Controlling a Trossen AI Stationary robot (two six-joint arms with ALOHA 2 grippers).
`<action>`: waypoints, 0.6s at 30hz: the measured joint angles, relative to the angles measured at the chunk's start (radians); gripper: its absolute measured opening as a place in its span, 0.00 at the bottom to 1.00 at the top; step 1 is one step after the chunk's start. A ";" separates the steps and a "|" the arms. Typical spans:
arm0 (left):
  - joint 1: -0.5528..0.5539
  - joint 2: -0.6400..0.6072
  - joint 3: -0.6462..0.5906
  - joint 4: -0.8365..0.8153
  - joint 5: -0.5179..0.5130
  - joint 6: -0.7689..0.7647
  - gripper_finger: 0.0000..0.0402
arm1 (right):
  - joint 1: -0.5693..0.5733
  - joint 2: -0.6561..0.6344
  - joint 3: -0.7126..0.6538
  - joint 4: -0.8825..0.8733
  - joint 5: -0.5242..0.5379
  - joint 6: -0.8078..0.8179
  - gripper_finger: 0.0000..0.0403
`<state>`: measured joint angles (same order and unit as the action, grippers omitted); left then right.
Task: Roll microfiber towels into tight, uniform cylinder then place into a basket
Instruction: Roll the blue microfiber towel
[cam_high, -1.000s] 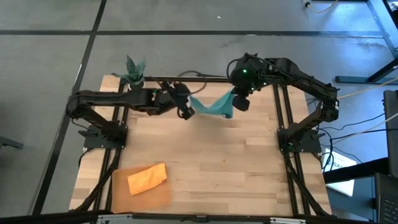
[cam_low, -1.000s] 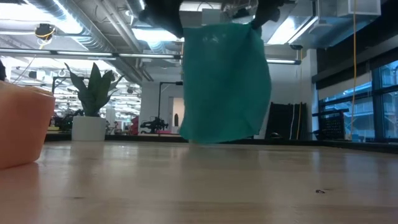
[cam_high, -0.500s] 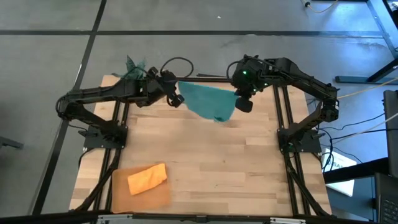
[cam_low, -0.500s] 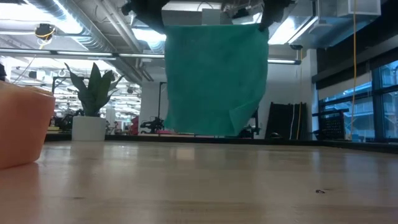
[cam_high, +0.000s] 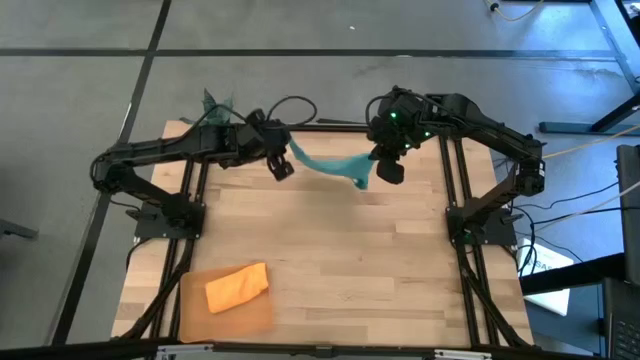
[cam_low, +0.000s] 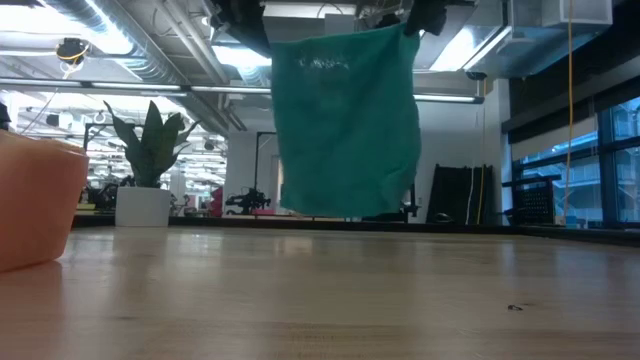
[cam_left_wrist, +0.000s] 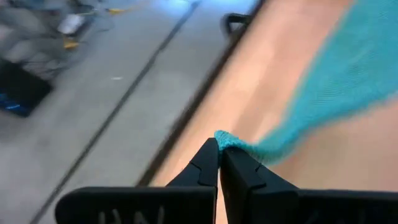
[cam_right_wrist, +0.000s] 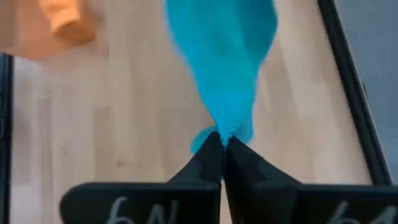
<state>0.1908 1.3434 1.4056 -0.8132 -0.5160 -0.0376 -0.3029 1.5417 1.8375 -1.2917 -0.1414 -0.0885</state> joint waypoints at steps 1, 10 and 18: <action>0.001 -0.001 0.000 0.001 0.014 -0.004 0.00 | 0.001 0.000 0.000 0.011 0.004 0.006 0.01; 0.026 -0.004 0.000 -0.007 0.012 0.006 0.00 | -0.005 0.001 0.000 0.007 0.123 0.006 0.01; 0.108 -0.004 0.000 0.019 -0.081 0.007 0.00 | -0.034 0.048 0.000 0.028 0.291 -0.044 0.01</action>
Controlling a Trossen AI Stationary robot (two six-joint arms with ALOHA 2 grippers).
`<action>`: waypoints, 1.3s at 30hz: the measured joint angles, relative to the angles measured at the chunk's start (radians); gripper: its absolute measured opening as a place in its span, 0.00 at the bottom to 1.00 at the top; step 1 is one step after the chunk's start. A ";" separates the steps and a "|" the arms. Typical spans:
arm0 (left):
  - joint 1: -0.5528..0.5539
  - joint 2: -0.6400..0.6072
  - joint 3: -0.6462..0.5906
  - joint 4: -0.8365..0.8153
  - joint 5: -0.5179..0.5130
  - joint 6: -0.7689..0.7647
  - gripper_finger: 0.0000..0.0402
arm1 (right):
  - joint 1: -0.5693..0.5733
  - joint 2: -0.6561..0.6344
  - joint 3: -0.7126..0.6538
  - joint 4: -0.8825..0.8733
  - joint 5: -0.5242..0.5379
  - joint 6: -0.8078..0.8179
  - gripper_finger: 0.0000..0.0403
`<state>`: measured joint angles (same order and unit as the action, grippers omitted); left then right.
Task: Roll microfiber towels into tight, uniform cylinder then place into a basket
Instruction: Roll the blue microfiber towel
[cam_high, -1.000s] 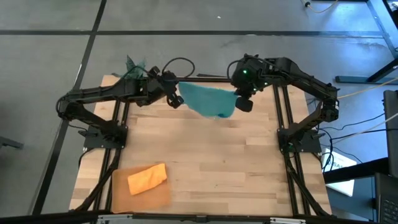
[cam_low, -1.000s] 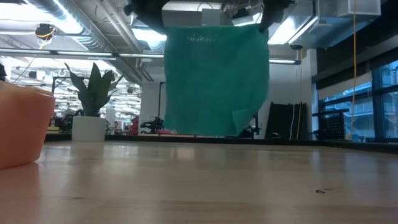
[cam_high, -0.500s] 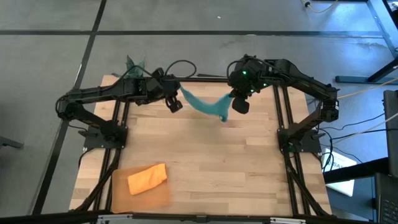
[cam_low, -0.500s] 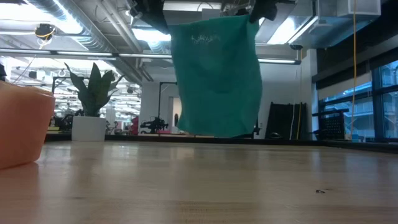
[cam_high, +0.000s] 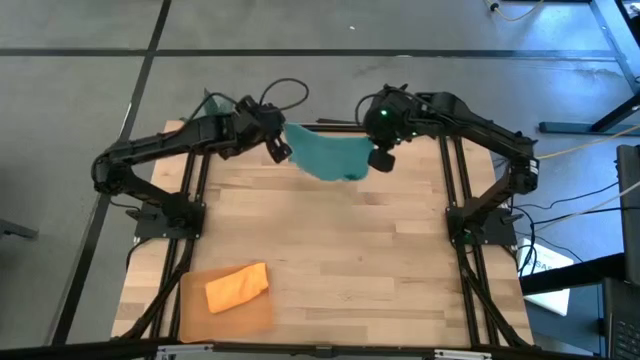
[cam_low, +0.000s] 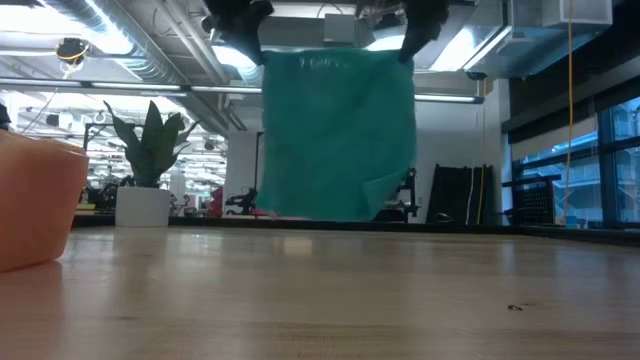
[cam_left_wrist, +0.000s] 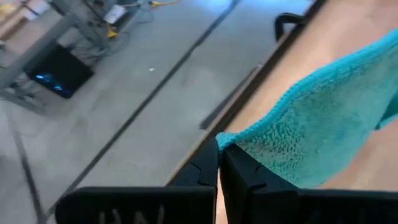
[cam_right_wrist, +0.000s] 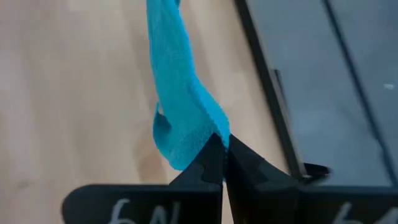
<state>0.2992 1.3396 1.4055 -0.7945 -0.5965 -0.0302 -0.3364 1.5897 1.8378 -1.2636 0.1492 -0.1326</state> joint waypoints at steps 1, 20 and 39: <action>0.010 0.000 0.000 0.009 -0.003 0.011 0.00 | -0.004 0.010 0.000 0.009 0.025 -0.007 0.01; -0.234 0.000 -0.030 -0.323 0.122 -0.230 0.00 | 0.188 0.052 -0.249 0.111 0.058 0.074 0.01; -0.601 0.002 -0.321 -0.168 0.418 -0.661 0.00 | 0.448 0.052 -0.522 0.343 -0.129 0.262 0.01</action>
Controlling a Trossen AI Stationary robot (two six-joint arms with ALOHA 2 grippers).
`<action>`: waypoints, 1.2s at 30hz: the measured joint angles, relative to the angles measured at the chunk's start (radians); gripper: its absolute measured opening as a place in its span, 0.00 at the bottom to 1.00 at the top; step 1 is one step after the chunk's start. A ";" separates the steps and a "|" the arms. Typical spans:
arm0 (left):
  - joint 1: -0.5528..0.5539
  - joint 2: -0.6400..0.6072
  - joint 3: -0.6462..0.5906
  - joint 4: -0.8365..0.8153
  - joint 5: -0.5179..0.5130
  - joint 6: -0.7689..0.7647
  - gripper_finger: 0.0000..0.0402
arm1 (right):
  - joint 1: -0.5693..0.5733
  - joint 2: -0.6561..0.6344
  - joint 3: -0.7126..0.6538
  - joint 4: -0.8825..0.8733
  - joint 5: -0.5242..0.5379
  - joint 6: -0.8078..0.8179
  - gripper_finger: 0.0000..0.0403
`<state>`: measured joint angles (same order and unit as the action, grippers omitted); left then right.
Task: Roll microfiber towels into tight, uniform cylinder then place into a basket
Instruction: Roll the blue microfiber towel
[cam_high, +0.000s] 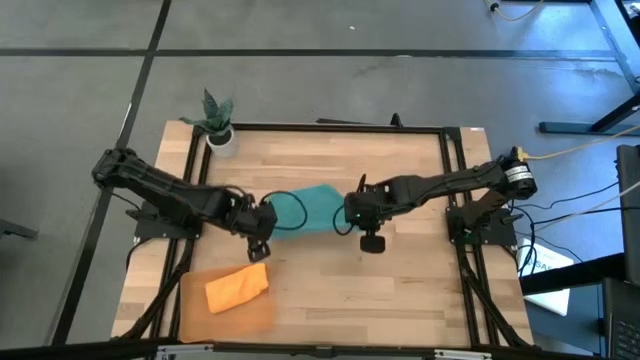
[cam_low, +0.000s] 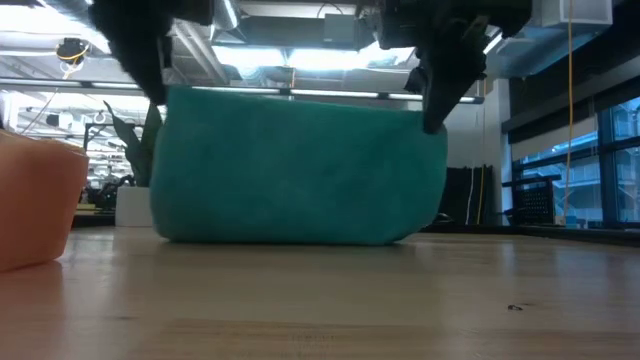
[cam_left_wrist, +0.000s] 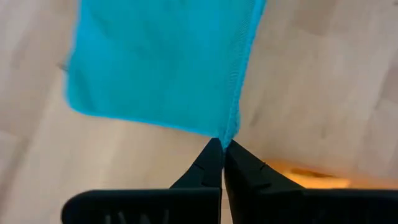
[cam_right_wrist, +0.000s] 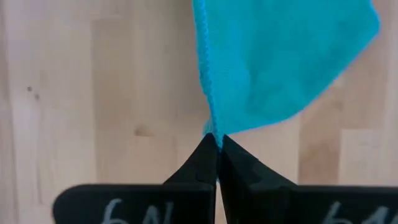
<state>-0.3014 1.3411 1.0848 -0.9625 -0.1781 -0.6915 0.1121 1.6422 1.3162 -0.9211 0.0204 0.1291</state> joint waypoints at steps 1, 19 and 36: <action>-0.013 0.000 -0.016 0.019 0.008 -0.019 0.00 | 0.006 0.000 -0.005 0.009 -0.007 0.000 0.01; -0.032 0.000 -0.174 0.063 -0.103 -0.312 0.00 | -0.081 0.000 -0.153 0.260 -0.040 -0.032 0.01; 0.152 0.000 -0.285 0.096 -0.213 -0.312 0.00 | -0.192 0.000 -0.279 0.526 0.126 -0.083 0.01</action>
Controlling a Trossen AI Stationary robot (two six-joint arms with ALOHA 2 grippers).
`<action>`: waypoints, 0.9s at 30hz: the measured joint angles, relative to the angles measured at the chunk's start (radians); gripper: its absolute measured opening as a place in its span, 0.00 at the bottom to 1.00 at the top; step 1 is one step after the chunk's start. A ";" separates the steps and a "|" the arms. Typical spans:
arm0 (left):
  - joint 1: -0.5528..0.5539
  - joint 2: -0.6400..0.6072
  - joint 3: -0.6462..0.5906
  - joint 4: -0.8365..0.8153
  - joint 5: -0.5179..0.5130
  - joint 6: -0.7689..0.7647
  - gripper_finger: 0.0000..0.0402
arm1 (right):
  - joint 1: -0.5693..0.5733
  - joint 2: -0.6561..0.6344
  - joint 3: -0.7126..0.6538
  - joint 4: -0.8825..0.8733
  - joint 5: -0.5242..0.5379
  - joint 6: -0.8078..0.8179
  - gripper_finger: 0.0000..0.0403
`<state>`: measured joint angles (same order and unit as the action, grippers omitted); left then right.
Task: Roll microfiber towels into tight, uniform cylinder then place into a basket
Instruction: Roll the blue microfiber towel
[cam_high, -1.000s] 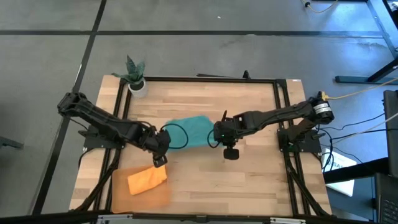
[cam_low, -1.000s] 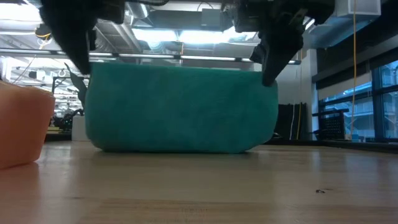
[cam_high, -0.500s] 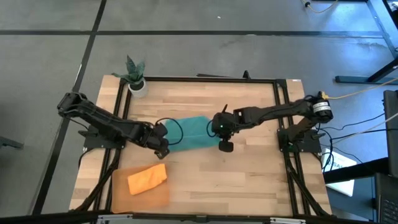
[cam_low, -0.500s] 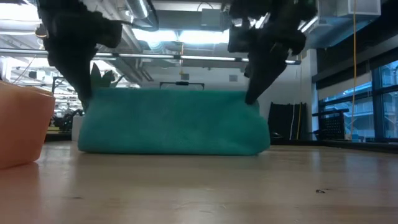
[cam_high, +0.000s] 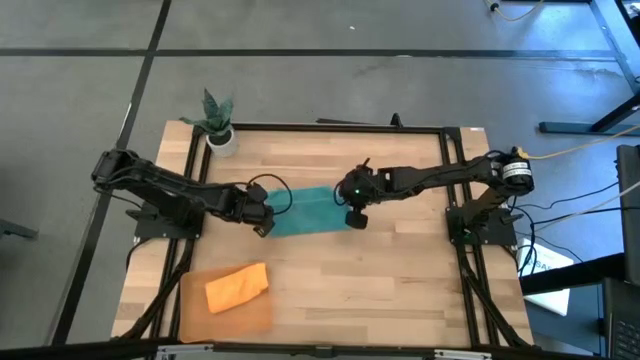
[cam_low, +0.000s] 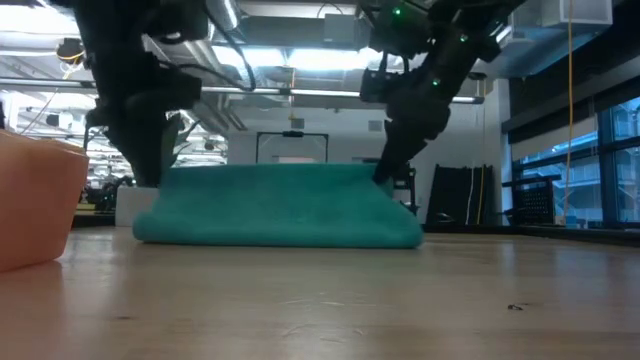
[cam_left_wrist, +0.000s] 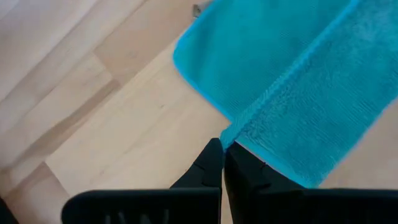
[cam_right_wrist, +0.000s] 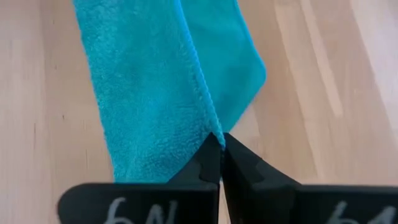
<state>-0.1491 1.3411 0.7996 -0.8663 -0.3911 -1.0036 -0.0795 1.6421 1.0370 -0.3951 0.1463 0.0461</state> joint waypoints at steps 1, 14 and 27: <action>0.008 0.000 -0.008 0.006 -0.007 0.000 0.00 | -0.003 0.000 0.000 0.010 0.002 -0.011 0.01; 0.092 0.000 -0.055 0.079 -0.067 0.050 0.00 | -0.010 0.031 -0.001 0.049 0.097 -0.074 0.02; 0.135 0.000 -0.055 0.097 -0.069 0.097 0.06 | -0.012 0.037 -0.001 0.065 0.097 -0.037 0.16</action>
<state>-0.0139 1.3407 0.7444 -0.7689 -0.4603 -0.9070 -0.0917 1.6787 1.0363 -0.3305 0.2436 0.0093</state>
